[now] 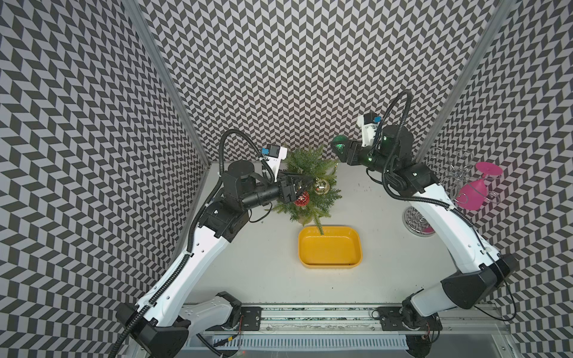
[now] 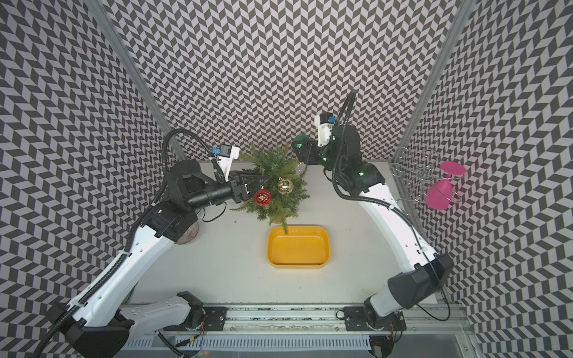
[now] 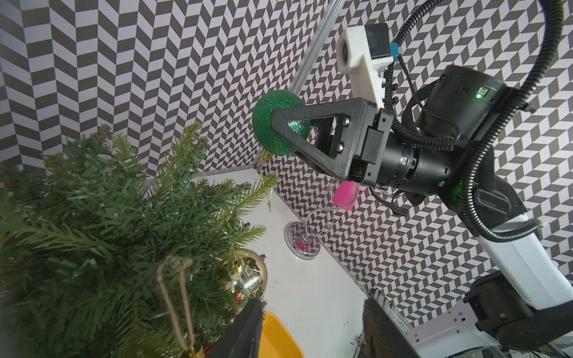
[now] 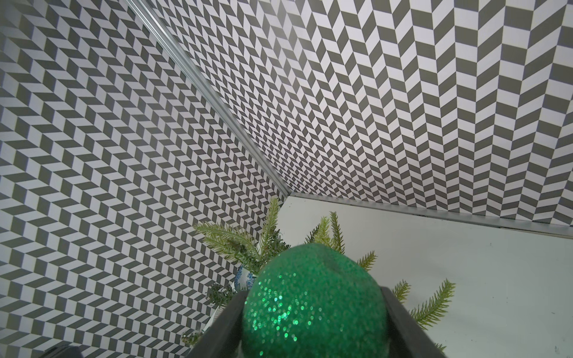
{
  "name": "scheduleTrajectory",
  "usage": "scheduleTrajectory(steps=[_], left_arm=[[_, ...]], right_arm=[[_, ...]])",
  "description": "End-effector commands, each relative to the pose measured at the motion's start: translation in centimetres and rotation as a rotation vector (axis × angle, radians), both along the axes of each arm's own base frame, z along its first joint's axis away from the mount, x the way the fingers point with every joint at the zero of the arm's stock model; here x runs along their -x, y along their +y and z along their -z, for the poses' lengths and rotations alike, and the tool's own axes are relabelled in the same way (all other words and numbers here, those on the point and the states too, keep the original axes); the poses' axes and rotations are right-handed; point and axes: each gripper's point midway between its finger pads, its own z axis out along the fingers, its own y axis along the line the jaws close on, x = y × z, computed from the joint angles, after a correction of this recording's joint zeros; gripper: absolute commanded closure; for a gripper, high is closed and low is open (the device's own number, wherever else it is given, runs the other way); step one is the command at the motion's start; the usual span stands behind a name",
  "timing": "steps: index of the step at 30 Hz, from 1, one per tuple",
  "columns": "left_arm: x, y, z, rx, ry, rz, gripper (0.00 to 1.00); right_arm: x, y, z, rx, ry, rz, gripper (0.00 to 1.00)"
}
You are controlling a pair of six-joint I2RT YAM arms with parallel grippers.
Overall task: Decorate the small christmas tree with ornaments
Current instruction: Hang an ornament on the christmas tree.
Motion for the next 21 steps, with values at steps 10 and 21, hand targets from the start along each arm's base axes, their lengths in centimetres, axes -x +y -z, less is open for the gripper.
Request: scheduleTrajectory(steps=[10,21], left_arm=[[0.5,0.1,-0.5,0.014,-0.023,0.007,0.46],[0.9,-0.2,-0.3,0.022,-0.014,0.012,0.46]], right_arm=[[-0.4,-1.1,0.3,-0.038,-0.008,0.028,0.40],[1.1,-2.1,1.0,-0.068,0.004,0.039,0.40]])
